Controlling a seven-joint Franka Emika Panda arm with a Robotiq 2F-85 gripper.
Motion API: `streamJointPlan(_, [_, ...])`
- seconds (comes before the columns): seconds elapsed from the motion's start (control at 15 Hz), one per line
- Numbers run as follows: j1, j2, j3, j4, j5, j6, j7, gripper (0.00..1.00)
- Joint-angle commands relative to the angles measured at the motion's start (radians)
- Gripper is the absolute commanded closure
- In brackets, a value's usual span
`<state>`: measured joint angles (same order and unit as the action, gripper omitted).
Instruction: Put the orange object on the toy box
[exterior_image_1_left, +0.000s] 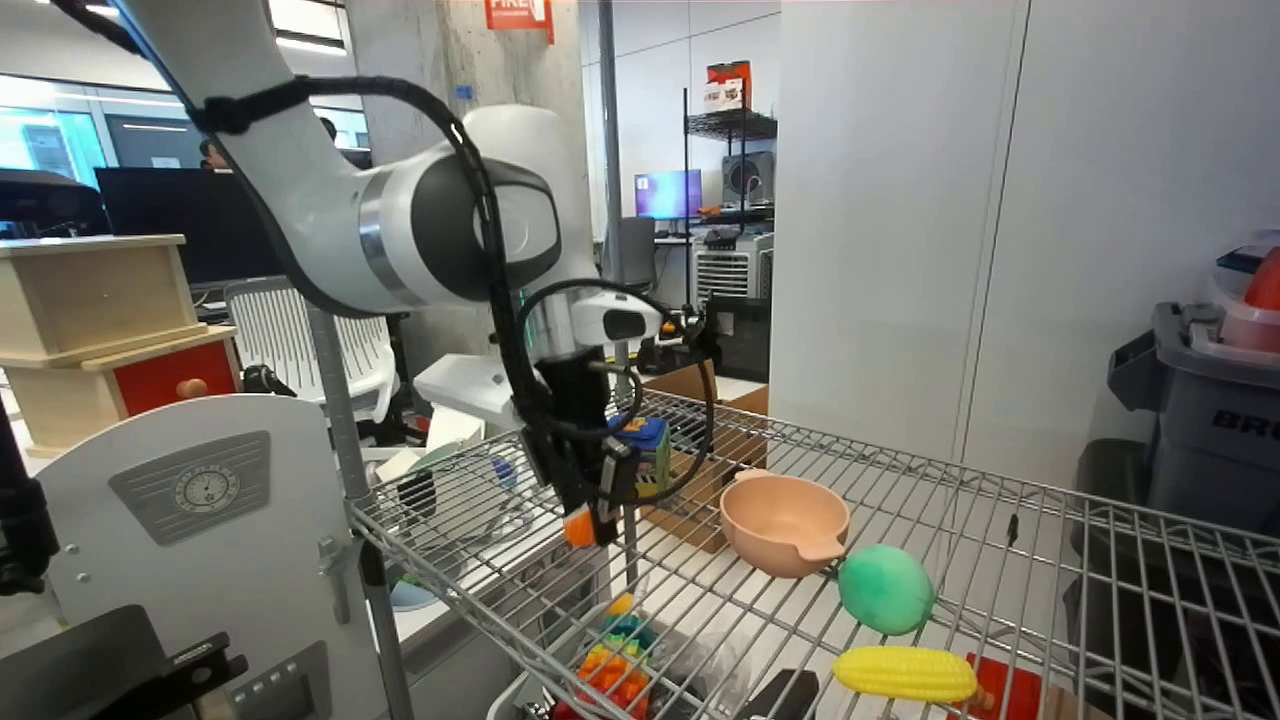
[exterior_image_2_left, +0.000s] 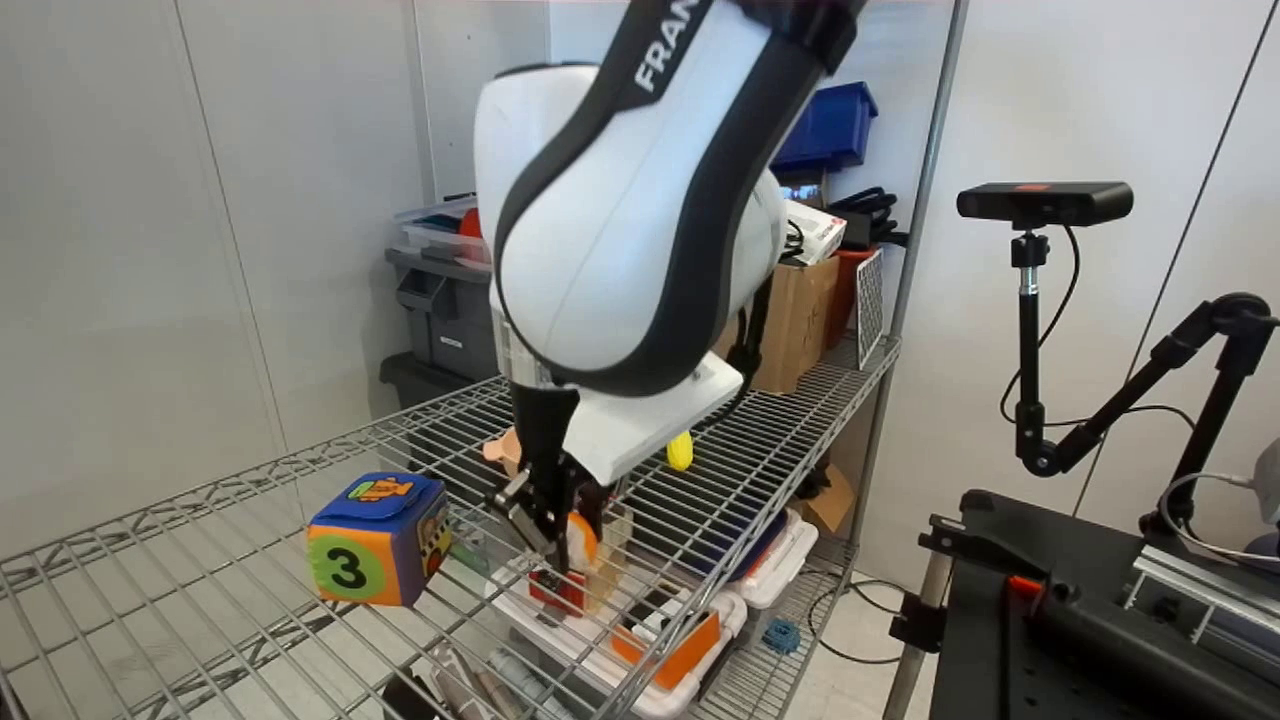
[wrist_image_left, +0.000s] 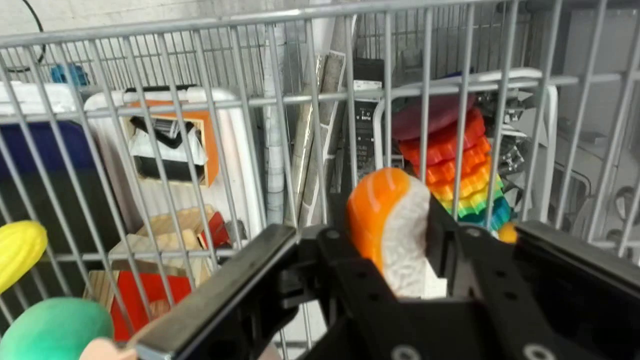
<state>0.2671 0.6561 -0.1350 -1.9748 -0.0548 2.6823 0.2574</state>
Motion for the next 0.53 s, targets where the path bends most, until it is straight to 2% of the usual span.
streamJointPlan(0.0, [-0.015, -0.15, 0.015, -0.022, -0.015, -0.055, 0.011, 0.87])
streamJointPlan(0.13, [-0.021, -0.18, 0.036, 0.029, -0.005, -0.094, 0.017, 0.87])
streamJointPlan(0.33, [-0.038, -0.147, 0.07, 0.204, 0.018, -0.213, 0.035, 0.87])
streamJointPlan(0.47, [-0.051, -0.079, 0.088, 0.349, 0.03, -0.319, 0.05, 0.87])
